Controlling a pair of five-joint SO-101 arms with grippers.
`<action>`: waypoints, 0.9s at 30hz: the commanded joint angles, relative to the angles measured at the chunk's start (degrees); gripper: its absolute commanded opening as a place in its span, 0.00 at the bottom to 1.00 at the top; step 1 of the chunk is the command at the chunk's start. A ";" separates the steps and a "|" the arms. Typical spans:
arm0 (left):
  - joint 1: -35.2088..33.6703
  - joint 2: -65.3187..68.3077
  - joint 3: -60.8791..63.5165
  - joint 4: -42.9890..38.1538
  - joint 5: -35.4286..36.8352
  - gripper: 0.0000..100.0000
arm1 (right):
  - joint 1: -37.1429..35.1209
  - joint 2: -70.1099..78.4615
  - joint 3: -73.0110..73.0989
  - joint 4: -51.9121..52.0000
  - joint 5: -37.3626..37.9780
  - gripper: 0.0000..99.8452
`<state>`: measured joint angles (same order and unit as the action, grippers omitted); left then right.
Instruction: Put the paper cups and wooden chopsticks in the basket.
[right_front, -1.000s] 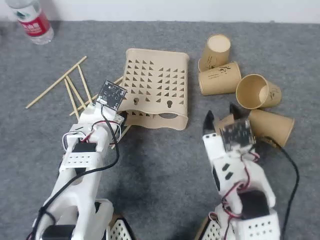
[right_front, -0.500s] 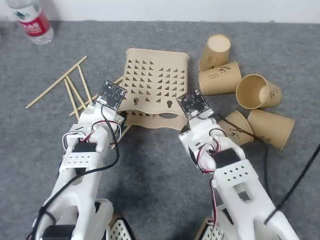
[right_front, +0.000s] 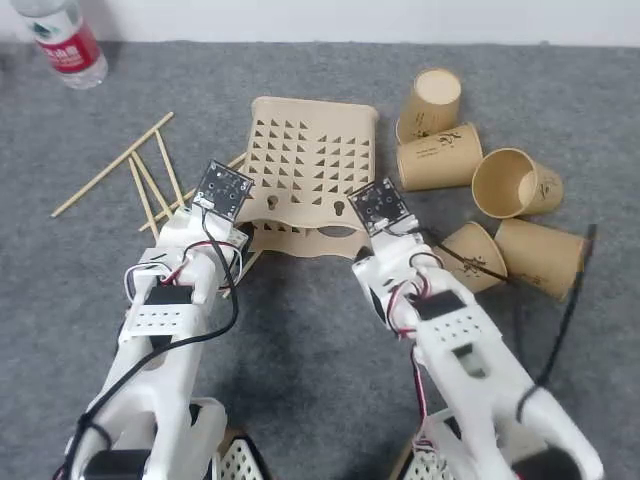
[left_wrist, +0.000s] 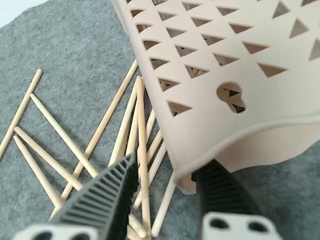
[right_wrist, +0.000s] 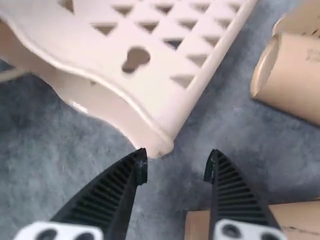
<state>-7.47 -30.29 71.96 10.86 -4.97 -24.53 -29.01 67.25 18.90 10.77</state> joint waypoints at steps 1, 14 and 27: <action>0.35 0.00 -0.22 -1.58 0.70 0.17 | -0.13 5.49 -5.71 -1.71 1.32 0.20; 0.44 0.09 -0.22 -1.58 0.70 0.17 | -0.13 10.33 -13.10 -2.33 1.49 0.20; 0.53 0.09 -0.22 -1.58 0.70 0.17 | -0.13 20.70 -14.07 -13.67 1.58 0.20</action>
<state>-7.38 -30.29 71.96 10.86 -4.97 -24.53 -9.58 56.70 8.18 11.56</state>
